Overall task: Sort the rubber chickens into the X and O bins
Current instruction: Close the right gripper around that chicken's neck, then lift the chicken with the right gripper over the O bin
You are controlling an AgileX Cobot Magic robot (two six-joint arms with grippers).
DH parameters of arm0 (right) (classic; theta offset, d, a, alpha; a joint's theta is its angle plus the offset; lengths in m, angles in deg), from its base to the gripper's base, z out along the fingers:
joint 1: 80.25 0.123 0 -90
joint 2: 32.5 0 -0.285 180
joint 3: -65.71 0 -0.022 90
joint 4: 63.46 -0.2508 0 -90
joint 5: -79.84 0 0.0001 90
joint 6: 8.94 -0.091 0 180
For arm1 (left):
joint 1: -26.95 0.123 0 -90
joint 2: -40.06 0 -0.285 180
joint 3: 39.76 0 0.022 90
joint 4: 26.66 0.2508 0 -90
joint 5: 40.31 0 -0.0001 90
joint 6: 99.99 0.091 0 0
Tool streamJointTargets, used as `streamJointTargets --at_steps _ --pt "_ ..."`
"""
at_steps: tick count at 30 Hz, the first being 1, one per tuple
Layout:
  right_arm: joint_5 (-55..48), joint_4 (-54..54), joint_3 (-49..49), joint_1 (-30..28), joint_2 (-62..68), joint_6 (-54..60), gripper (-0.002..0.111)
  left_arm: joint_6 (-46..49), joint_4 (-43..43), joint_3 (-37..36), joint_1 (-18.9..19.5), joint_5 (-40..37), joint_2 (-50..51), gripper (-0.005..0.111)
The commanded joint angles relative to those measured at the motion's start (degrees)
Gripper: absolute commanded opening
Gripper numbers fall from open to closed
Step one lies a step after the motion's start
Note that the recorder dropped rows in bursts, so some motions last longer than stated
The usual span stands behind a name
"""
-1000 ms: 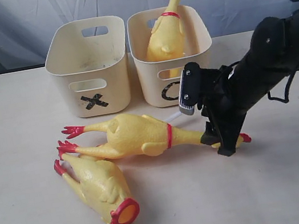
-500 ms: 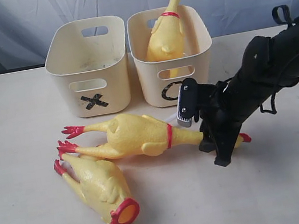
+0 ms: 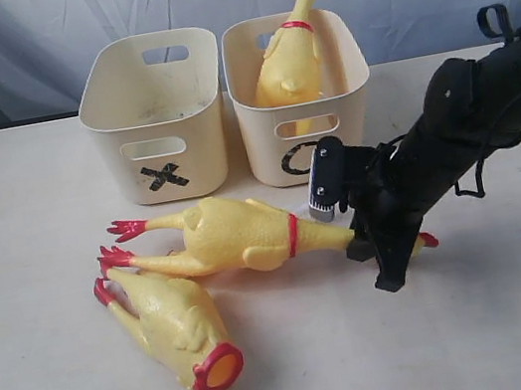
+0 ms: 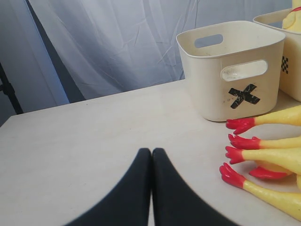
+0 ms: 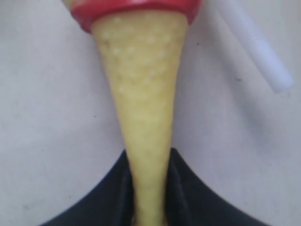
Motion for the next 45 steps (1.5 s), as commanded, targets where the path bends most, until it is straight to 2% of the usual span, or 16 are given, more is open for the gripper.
streamJointTargets --at_steps 1,6,12,16,17,18,19,25,27,36,39,45 --pt "-3.3 -0.6 -0.3 0.0 -5.5 -0.3 -0.001 -0.2 0.0 -0.1 0.2 0.4 -0.2 0.0" --pt "-6.4 -0.6 -0.1 0.0 -12.3 -5.1 -0.001 -0.2 0.0 -0.1 0.2 0.4 -0.2 0.0" --pt "-1.4 3.5 -0.1 0.0 -22.5 -21.5 -0.001 -0.2 0.0 -0.1 0.2 0.4 -0.2 0.0" --pt "5.3 25.8 0.4 0.0 -28.5 -38.2 -0.001 -0.2 0.0 -0.1 0.2 0.4 -0.2 0.0" --pt "4.7 36.2 1.3 0.0 -29.1 -43.4 -0.001 -0.2 0.0 -0.1 0.2 0.4 -0.2 0.0" --pt "4.2 41.9 2.0 0.0 -29.2 -48.0 -0.001 -0.2 0.0 -0.1 0.2 0.4 -0.2 0.0" --pt "2.6 53.3 3.6 0.0 -29.2 -55.3 -0.001 -0.2 0.0 -0.1 0.2 0.4 -0.2 0.0" --pt "-3.4 85.0 7.9 0.0 -29.1 -76.7 -0.001 -0.2 0.0 -0.1 0.2 0.4 -0.2 0.0" --pt "-6.2 93.8 9.8 0.0 -29.1 -77.7 -0.001 -0.2 0.0 -0.1 0.2 0.4 -0.2 0.0" --pt "-3.2 113.4 11.3 0.0 -28.0 -75.5 -0.001 -0.2 0.0 -0.1 0.2 0.4 -0.2 0.0" --pt "-3.5 115.4 12.7 -0.1 -25.8 -73.8 -0.001 -0.2 0.0 -0.1 0.2 0.4 -0.2 0.0" --pt "-3.6 115.4 16.4 -0.1 -21.4 -61.5 -0.001 -0.2 0.0 -0.1 0.2 0.4 -0.2 0.0"
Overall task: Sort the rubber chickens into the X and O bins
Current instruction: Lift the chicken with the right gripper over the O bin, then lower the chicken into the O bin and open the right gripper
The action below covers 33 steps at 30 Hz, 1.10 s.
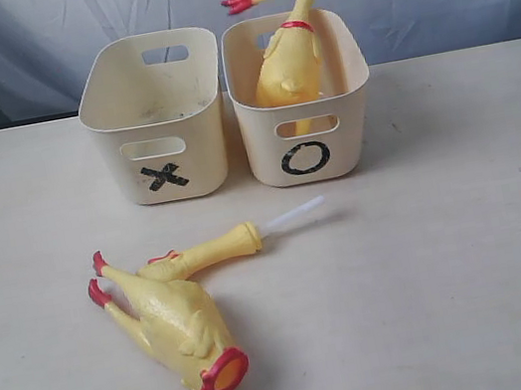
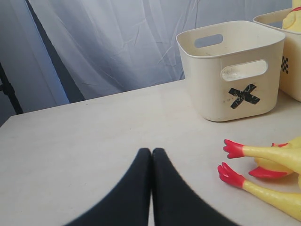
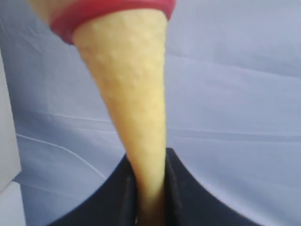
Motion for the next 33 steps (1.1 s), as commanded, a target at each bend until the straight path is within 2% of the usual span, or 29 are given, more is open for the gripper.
streamJointTargets --at_steps 1,9,16,20,26,33 --pt "0.6 1.1 3.2 -0.2 3.0 8.9 -0.001 -0.2 0.0 -0.1 0.2 0.4 -0.2 0.0" --pt "2.8 -3.8 7.1 -0.5 5.5 23.8 -0.001 -0.2 0.0 -0.1 0.2 0.4 -0.2 0.0" --pt "5.6 -8.7 7.3 -4.1 5.5 33.5 -0.001 -0.2 0.0 -0.1 0.2 0.4 -0.2 0.0" --pt "10.1 -10.4 7.3 -5.9 5.6 34.4 -0.001 -0.2 0.0 -0.1 0.2 0.4 -0.2 0.0" --pt "11.7 -10.5 7.3 -6.0 8.4 39.8 -0.001 -0.2 0.0 -0.1 0.2 0.4 -0.2 0.0" --pt "16.1 -10.5 7.3 -6.0 11.4 40.1 -0.001 -0.2 0.0 -0.1 0.2 0.4 -0.2 0.0"
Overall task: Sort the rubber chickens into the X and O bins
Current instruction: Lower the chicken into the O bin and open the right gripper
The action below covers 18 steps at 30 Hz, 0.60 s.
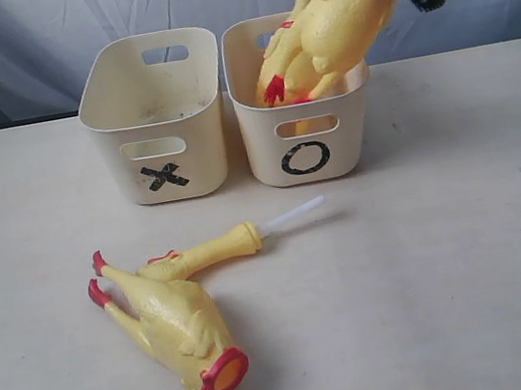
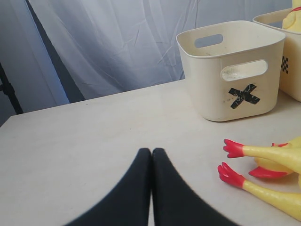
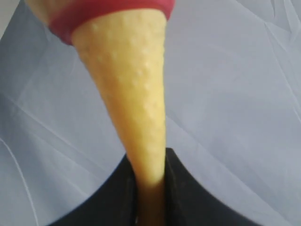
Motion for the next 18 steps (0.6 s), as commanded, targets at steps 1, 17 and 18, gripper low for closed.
streamJointTargets --at_steps 1,17,18 --pt "4.1 -0.1 0.8 -0.3 1.4 0.0 -0.001 -0.2 0.0 -0.1 0.2 0.4 -0.2 0.0" --pt "4.0 -1.3 2.9 -0.3 6.3 -0.1 -0.001 -0.2 0.0 -0.1 0.2 0.4 -0.2 0.0" --pt "4.0 -1.8 2.9 -0.3 6.3 -0.1 -0.001 -0.2 0.0 -0.1 0.2 0.4 -0.2 0.0"
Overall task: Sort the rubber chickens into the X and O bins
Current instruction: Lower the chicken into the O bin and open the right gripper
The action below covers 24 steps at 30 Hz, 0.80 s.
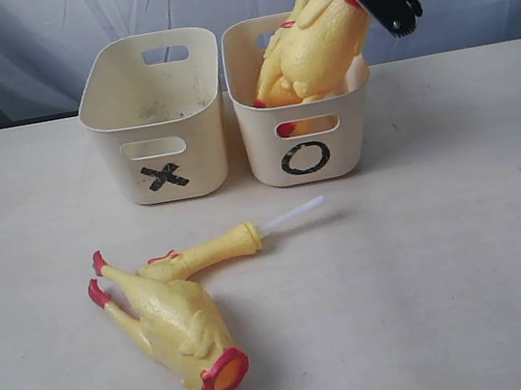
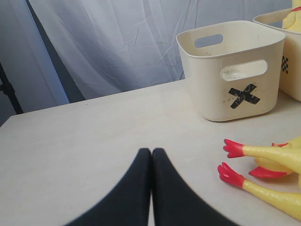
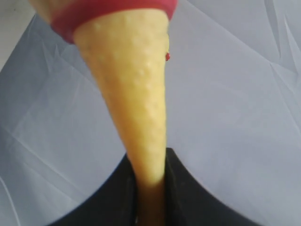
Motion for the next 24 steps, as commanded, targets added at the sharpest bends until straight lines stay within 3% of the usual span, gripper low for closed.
streamJointTargets --at_steps 1,19,24 --pt "0.1 -2.2 0.6 -0.3 0.0 -0.3 -0.001 -0.2 0.0 -0.1 0.2 0.4 -0.2 0.0" --pt "-1.2 -6.5 0.6 -0.3 0.0 -0.6 0.0 -0.2 0.0 -0.1 0.2 0.4 -0.2 0.0" --pt "-1.3 -7.0 0.6 -0.3 0.0 -0.6 0.025 -0.2 0.0 -0.1 0.2 0.4 -0.2 0.0"
